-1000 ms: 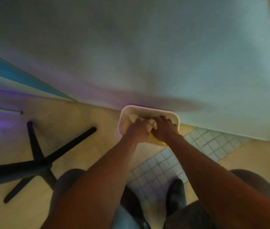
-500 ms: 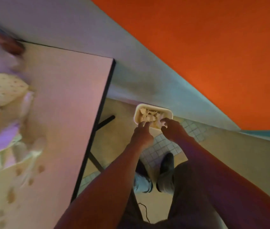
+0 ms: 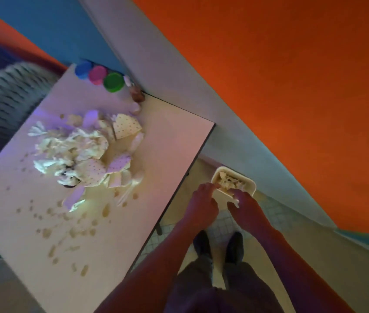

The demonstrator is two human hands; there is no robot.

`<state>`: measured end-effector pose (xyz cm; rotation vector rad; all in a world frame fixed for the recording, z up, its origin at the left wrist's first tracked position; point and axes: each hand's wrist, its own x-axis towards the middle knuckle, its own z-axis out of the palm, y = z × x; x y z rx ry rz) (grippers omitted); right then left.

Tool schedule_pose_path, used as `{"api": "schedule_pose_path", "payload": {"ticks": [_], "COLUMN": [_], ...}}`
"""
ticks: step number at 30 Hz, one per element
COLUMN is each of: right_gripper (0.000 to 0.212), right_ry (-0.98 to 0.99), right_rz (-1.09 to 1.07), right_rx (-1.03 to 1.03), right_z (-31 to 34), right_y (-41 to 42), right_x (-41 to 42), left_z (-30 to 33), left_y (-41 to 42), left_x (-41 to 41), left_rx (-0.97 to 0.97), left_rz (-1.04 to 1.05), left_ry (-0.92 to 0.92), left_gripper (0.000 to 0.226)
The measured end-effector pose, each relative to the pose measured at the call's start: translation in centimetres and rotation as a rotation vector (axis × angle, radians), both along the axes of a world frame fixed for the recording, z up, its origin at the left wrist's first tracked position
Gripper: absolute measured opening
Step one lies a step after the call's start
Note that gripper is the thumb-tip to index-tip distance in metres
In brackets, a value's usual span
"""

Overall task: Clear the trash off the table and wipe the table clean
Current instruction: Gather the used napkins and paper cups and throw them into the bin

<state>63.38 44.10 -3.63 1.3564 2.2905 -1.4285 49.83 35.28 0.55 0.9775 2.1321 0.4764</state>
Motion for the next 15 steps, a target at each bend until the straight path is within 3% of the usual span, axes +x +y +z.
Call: {"api": "schedule_pose_path", "payload": {"ticks": [6, 15], "right_gripper": [0.045, 0.047], "right_ry": [0.097, 0.141], "right_rz": [0.109, 0.345], "right_rx": [0.013, 0.048], "right_z": [3.2, 7.1], "right_y": [-1.3, -4.8], "right_x": [-2.7, -9.4], "left_z": [3.0, 5.4], "left_y": [-4.1, -12.8], "left_x": [-0.2, -3.5], "left_rx": [0.107, 0.103], "left_rz": [0.184, 0.448], "left_ry": [0.081, 0.185], "left_gripper": [0.054, 0.051]}}
